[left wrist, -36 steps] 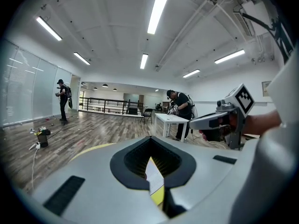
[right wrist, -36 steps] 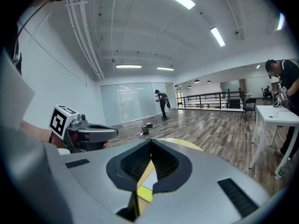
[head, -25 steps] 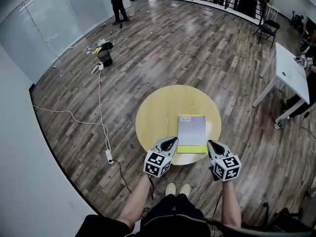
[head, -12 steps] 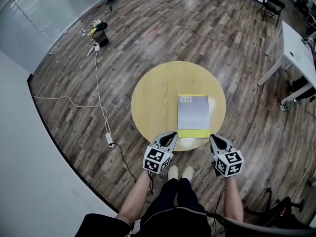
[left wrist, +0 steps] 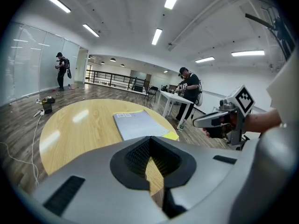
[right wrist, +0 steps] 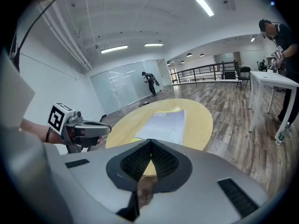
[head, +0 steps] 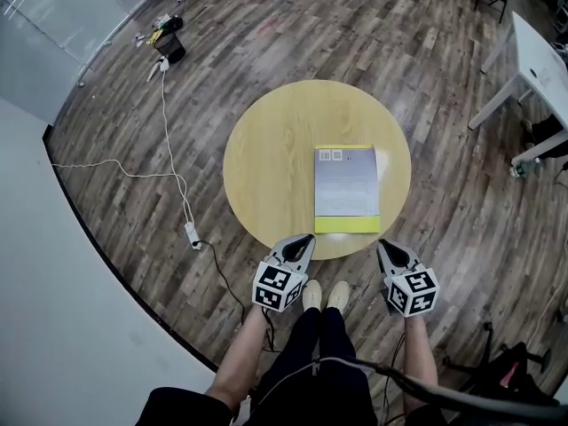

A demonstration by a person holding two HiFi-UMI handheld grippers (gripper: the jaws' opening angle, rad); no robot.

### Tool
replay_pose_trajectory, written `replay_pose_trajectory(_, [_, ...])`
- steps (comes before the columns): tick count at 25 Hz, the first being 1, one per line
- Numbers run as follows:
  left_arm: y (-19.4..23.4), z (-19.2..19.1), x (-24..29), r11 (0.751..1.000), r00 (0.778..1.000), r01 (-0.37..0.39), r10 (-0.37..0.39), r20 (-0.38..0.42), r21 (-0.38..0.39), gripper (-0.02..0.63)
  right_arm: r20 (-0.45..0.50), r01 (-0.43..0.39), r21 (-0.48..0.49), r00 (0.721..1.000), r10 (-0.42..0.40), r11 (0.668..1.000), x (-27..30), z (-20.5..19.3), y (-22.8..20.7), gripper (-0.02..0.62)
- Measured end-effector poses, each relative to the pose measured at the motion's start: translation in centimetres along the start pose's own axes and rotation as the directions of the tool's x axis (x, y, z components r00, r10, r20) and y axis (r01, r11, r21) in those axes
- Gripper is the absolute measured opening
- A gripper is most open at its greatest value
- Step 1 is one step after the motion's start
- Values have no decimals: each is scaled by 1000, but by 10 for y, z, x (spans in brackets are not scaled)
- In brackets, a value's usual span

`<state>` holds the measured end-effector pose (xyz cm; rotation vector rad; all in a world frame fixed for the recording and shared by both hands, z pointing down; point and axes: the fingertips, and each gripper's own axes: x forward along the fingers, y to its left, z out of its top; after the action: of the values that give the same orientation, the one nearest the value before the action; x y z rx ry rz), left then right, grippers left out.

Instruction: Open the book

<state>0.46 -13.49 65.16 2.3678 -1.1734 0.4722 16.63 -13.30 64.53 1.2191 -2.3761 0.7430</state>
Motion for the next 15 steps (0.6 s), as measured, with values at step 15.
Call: replay_pose_trajectory(15, [2, -29, 16, 999, 999, -3, 1, -35, -45, -2, -50, 15, 10, 999, -15, 1000, 25, -26, -25, 5])
